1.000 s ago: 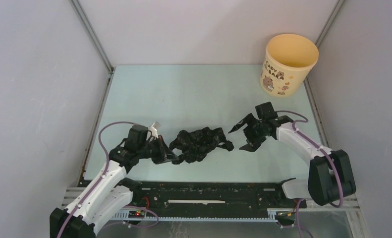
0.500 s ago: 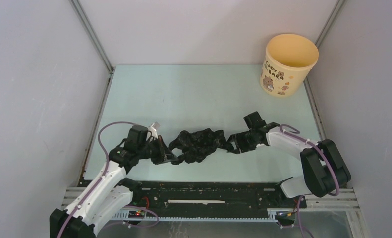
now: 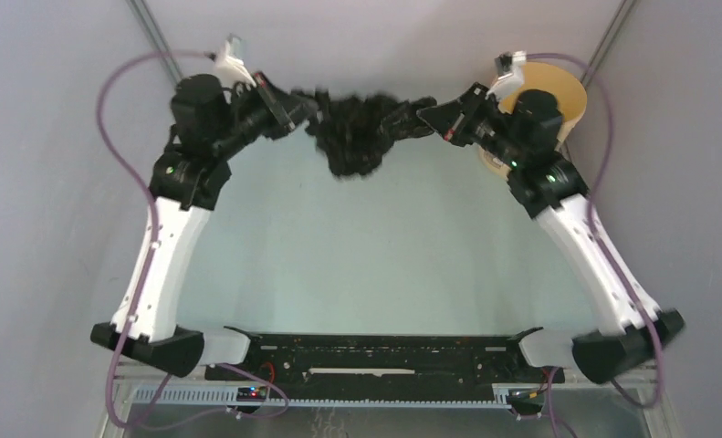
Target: Put the trash bags into the trash bin
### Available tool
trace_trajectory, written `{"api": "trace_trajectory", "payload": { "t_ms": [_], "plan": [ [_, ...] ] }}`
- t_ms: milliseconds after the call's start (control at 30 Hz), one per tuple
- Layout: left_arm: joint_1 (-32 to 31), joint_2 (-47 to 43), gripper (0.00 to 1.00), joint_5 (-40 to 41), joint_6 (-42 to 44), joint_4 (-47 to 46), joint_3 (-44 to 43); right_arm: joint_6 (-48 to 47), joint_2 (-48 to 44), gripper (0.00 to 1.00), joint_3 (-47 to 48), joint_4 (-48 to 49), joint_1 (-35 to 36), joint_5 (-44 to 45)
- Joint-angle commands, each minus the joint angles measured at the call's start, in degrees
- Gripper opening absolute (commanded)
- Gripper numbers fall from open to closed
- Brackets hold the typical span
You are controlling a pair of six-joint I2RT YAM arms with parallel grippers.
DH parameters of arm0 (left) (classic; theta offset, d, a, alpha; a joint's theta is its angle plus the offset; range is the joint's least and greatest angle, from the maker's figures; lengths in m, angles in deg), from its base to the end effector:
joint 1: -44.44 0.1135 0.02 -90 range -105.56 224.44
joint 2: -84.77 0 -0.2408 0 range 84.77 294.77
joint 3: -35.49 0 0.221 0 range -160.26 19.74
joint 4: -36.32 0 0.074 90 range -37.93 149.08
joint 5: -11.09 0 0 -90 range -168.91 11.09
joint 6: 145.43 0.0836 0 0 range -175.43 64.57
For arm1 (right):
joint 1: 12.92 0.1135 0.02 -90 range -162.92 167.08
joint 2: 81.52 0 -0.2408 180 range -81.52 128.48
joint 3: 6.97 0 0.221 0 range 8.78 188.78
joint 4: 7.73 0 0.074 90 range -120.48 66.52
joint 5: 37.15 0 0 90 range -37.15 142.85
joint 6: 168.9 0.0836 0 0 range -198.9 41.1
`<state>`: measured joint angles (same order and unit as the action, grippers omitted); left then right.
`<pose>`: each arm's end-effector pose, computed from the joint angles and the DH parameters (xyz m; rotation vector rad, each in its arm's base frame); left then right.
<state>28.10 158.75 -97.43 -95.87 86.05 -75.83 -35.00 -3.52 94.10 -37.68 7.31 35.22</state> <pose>0.2602 -0.1040 0.4461 -0.1508 1.8827 -0.9847 0.2970 0.1364 0.4172 0.1264 1.8048 1.0792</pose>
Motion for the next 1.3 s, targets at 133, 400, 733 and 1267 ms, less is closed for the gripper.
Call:
{"api": "trace_trajectory", "payload": {
  "t_ms": [133, 400, 733, 1267],
  "plan": [
    [-4.20, -5.77, 0.00, 4.48, 2.67, 2.15, 33.08, -28.48, -9.92, 0.00, -23.92, 2.08, 9.97, 3.77],
    [-2.71, -12.51, 0.00, 0.85, -2.97, -9.68, 45.69, -21.79, -11.12, 0.00, -32.55, 3.47, 9.90, 4.21],
    [-9.65, 11.77, 0.00, 4.63, 10.54, 11.79, -44.52, -45.90, 0.55, 0.00, 33.30, -19.62, 21.64, 11.23],
    [-1.60, -11.74, 0.00, 0.47, -0.81, -3.72, 27.03, -33.53, -8.56, 0.00, -16.95, -5.11, 18.94, 10.05]
  ]
}}
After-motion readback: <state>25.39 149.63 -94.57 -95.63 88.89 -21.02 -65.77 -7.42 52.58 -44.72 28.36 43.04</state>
